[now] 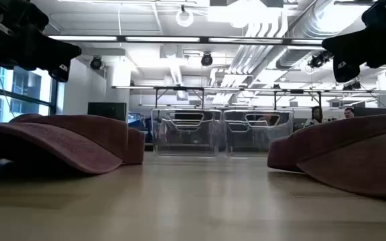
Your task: Pick & Place hat
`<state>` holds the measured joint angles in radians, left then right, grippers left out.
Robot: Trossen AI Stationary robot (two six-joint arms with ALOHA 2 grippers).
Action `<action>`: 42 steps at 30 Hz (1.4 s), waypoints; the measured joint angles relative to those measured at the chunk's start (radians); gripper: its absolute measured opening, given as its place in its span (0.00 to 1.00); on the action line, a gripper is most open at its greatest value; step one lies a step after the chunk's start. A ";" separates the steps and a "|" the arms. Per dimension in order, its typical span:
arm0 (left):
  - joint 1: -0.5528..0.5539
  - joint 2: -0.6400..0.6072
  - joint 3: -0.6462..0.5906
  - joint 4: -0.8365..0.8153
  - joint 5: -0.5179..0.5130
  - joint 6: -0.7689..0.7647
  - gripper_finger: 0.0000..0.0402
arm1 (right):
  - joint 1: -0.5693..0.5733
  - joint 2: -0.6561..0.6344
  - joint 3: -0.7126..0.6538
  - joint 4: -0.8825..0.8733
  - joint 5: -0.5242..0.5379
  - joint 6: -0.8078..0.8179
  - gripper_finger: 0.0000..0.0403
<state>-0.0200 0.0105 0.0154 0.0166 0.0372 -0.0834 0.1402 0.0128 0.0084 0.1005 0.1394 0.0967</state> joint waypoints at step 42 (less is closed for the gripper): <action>0.000 0.000 0.000 -0.011 -0.052 -0.053 0.00 | 0.252 0.808 0.609 -0.375 0.071 0.479 0.36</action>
<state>-0.0200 0.0101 0.0154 0.0059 -0.0143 -0.1360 0.3921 0.8204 0.6169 -0.2745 0.2100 0.5762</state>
